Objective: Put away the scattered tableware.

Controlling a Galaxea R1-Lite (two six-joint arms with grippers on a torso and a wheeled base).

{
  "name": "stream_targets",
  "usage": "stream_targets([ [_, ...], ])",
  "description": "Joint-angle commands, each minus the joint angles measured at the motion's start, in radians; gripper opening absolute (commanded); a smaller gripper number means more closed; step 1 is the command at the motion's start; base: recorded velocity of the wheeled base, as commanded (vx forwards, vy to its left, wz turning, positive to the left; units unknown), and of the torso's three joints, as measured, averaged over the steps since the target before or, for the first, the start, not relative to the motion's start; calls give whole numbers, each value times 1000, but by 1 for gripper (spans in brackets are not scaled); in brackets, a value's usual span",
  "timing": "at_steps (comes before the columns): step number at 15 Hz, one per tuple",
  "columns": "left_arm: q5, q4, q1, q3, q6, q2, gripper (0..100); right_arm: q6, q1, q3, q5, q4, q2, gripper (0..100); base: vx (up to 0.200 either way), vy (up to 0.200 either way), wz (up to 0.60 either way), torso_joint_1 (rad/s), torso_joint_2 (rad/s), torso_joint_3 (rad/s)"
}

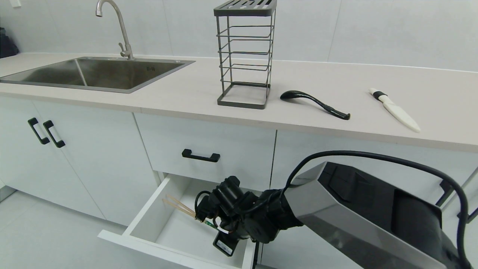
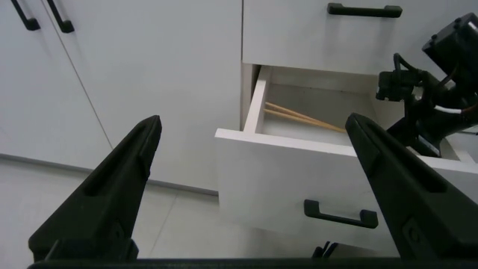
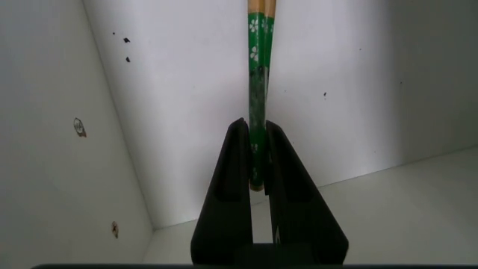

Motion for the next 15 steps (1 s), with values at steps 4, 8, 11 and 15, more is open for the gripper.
stream_targets([
  [4,0,0,0,0,0,1,100,-21,11,-39,2,8,48,0,0,0,0,0,0,0],
  [8,0,0,0,0,1,1,100,-24,20,-70,8,37,66,0,0,0,0,0,0,0],
  [11,0,0,0,0,1,1,100,-67,28,-105,31,71,80,100,0,0,0,0,0,0],
  [15,0,0,0,0,1,1,100,-102,29,-96,39,94,46,100,0,0,0,0,0,0],
])
